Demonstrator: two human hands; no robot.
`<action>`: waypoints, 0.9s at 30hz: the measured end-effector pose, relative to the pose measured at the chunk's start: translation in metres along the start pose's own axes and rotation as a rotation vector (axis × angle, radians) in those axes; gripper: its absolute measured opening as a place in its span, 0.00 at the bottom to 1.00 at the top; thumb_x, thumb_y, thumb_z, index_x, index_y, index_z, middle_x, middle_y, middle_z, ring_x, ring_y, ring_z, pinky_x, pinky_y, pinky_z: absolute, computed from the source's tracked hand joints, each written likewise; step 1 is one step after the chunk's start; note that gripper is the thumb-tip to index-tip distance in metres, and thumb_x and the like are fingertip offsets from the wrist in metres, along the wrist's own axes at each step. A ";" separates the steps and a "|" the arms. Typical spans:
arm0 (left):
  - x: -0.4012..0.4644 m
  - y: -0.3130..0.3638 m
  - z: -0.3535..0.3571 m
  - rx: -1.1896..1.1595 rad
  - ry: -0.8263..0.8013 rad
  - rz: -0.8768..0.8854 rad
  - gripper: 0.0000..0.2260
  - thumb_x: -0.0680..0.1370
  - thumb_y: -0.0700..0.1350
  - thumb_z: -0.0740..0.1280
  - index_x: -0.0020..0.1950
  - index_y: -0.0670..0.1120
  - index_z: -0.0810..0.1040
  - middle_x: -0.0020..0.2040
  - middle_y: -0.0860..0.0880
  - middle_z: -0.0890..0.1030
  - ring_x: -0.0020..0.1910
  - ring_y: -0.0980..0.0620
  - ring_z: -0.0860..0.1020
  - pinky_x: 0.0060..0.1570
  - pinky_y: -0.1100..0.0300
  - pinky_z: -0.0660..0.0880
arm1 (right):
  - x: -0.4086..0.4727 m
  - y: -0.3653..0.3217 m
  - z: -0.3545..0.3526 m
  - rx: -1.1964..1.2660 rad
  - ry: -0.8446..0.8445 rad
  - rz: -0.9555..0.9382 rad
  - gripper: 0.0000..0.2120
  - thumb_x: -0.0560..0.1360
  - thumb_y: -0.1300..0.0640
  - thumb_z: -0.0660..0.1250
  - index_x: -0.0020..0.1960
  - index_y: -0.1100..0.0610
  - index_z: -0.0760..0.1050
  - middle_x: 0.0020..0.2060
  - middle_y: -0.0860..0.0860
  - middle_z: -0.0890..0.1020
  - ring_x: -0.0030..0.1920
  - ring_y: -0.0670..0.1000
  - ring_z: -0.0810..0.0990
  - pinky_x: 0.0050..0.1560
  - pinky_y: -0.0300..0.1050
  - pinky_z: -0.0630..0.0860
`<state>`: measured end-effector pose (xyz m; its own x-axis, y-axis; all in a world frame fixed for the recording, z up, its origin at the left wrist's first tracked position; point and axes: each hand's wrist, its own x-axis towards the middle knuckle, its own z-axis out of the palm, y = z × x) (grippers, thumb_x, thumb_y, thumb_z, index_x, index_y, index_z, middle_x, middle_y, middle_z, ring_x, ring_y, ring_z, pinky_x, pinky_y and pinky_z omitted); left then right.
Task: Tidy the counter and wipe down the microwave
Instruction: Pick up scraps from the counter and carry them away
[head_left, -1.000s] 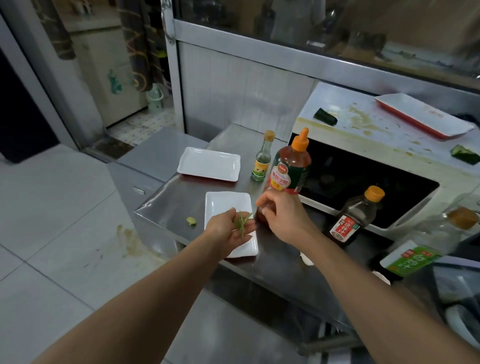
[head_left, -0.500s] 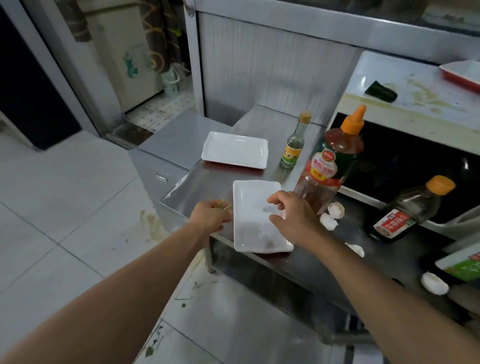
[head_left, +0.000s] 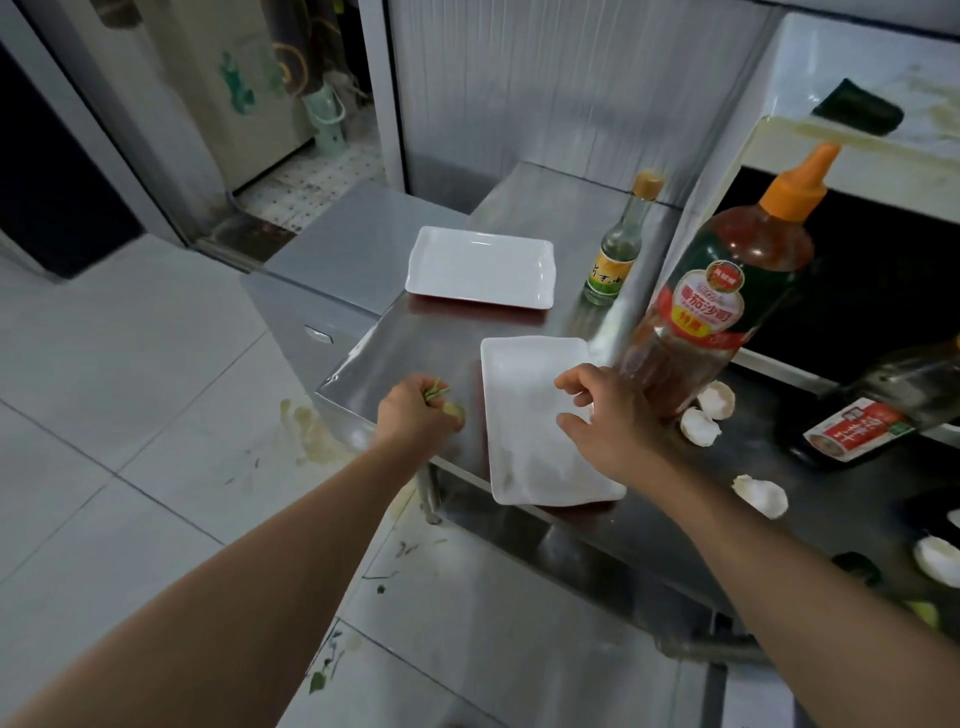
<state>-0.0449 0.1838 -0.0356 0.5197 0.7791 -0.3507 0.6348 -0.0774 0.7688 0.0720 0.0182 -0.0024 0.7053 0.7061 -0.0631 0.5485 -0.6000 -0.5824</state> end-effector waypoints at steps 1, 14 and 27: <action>0.001 0.000 0.003 0.026 0.010 0.013 0.14 0.68 0.37 0.73 0.52 0.47 0.76 0.45 0.49 0.77 0.42 0.51 0.75 0.38 0.62 0.71 | 0.001 0.001 0.001 0.003 0.003 -0.001 0.16 0.74 0.60 0.69 0.60 0.54 0.72 0.57 0.51 0.76 0.52 0.46 0.73 0.48 0.38 0.69; 0.006 -0.004 0.020 0.212 0.081 0.139 0.12 0.70 0.39 0.73 0.52 0.43 0.76 0.50 0.48 0.73 0.45 0.54 0.70 0.44 0.63 0.66 | 0.003 0.004 0.007 0.030 0.026 0.030 0.17 0.74 0.61 0.69 0.61 0.54 0.72 0.59 0.50 0.77 0.54 0.46 0.74 0.49 0.36 0.70; 0.006 -0.003 0.023 0.325 0.057 0.148 0.10 0.74 0.36 0.66 0.55 0.42 0.75 0.58 0.42 0.72 0.46 0.50 0.71 0.47 0.58 0.72 | -0.010 0.019 0.004 0.089 0.037 0.071 0.15 0.74 0.62 0.68 0.59 0.54 0.72 0.57 0.49 0.77 0.50 0.43 0.72 0.47 0.35 0.67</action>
<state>-0.0303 0.1743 -0.0528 0.5929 0.7771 -0.2112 0.7085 -0.3787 0.5955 0.0738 0.0013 -0.0163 0.7582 0.6473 -0.0776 0.4553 -0.6109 -0.6476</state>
